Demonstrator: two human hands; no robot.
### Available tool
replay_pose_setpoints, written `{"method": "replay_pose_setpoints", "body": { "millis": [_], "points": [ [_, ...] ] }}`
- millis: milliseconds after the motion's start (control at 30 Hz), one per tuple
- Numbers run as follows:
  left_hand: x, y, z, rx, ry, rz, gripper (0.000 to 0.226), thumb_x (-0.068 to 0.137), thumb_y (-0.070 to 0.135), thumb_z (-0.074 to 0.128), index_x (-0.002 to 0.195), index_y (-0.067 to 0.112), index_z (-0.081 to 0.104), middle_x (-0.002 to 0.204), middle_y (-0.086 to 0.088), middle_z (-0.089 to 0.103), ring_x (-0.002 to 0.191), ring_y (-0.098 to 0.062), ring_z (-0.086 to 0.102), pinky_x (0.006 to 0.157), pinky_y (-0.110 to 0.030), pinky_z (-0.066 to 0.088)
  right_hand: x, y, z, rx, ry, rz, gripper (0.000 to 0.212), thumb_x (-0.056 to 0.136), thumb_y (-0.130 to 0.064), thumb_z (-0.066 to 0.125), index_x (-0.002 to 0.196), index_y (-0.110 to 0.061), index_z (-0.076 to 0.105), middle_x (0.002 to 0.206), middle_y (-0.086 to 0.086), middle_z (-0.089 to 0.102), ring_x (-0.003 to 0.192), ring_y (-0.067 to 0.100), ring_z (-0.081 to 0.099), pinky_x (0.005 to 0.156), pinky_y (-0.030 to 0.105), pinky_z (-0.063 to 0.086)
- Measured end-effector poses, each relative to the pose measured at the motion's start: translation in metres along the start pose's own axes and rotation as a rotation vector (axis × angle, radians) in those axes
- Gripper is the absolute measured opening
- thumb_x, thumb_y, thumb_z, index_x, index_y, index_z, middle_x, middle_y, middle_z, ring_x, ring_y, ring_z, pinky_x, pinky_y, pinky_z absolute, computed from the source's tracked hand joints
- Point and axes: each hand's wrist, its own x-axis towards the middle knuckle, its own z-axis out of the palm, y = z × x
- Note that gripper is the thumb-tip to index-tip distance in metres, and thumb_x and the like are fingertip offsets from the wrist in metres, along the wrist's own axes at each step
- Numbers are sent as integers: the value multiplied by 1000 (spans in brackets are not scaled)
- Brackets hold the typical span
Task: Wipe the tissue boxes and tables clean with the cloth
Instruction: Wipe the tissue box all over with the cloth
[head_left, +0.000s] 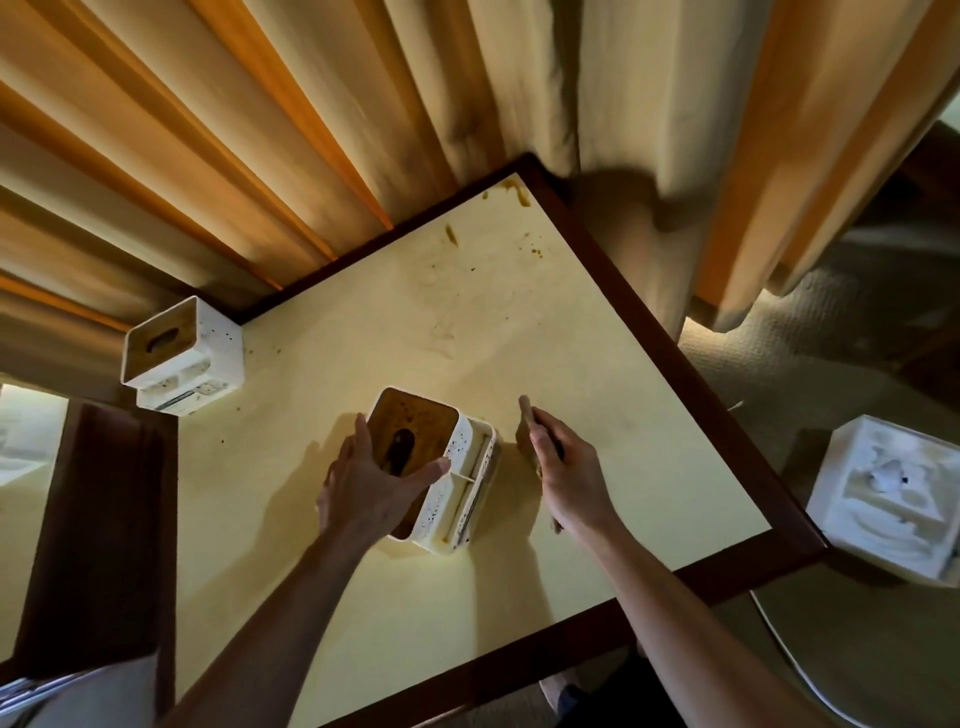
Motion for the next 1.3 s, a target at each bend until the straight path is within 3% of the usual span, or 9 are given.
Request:
{"method": "replay_pose_setpoints", "body": {
  "millis": [200, 333, 433, 533, 667, 800, 933, 1067, 1300],
  "points": [
    [-10, 22, 9, -15, 69, -226, 131, 54, 93, 61, 153, 15, 24, 148, -9, 48, 133, -36, 47, 105, -51, 39, 4, -8, -2, 9, -1, 10, 35, 103, -26, 45, 136, -21, 56, 107, -24, 62, 98, -15, 58, 91, 12, 46],
    [-16, 33, 9, -56, 87, -359, 129, 53, 93, 61, 145, 8, 34, 139, -13, 54, 126, -38, 53, 100, -47, 42, 6, -10, -1, 6, 0, 4, 35, 103, -26, 45, 136, -21, 55, 112, -20, 62, 100, -12, 58, 94, 18, 49],
    [-20, 40, 10, -92, 82, -434, 133, 57, 91, 61, 149, 3, 24, 141, -17, 50, 128, -39, 49, 101, -47, 40, 6, -8, 0, -12, -9, -12, 35, 103, -26, 44, 137, -22, 55, 114, -16, 65, 98, -12, 60, 83, 12, 47],
    [-23, 44, 13, -144, 79, -435, 138, 63, 89, 61, 155, 7, -2, 148, -23, 39, 135, -44, 41, 105, -54, 36, 4, -6, 3, -22, -13, -26, 35, 104, -26, 44, 136, -22, 55, 119, -9, 67, 104, -2, 62, 89, 17, 48],
    [-22, 35, 6, -112, 34, -221, 136, 65, 94, 45, 155, 12, -16, 166, -18, -5, 153, -32, -8, 114, -70, 8, -2, 0, 9, -31, -21, -39, 35, 103, -29, 44, 136, -22, 55, 100, -10, 63, 79, -2, 55, 79, 18, 46],
    [0, 24, -22, -44, -197, 187, 147, 55, 89, 59, 153, 20, -26, 161, 3, -31, 146, -13, -32, 122, -56, 1, -13, 12, 18, -55, -37, 32, 36, 105, -30, 39, 137, -23, 53, 80, -19, 54, 69, -3, 50, 69, 22, 43],
    [28, 23, -47, 367, -492, 414, 164, 44, 83, 76, 143, 30, -43, 149, 10, -50, 137, -13, -45, 120, -57, -2, -23, 17, 33, -32, -77, 99, 35, 106, -29, 35, 132, -28, 57, 99, -16, 68, 91, 0, 64, 92, 33, 53],
    [40, 20, -46, 578, -605, 455, 169, 42, 80, 81, 140, 29, -47, 145, 10, -54, 135, -16, -47, 119, -62, -3, -20, 30, 49, 65, -130, 178, 37, 105, -38, 33, 132, -31, 57, 110, -4, 71, 104, 8, 66, 95, 42, 53],
    [41, 16, -38, 583, -607, 468, 173, 39, 80, 82, 138, 27, -49, 147, 8, -54, 136, -18, -48, 122, -53, -5, -12, 37, 66, 171, -233, 340, 56, 95, -65, 23, 149, -49, 20, 157, -13, 28, 143, 12, 30, 118, 45, 28]
  ]
}}
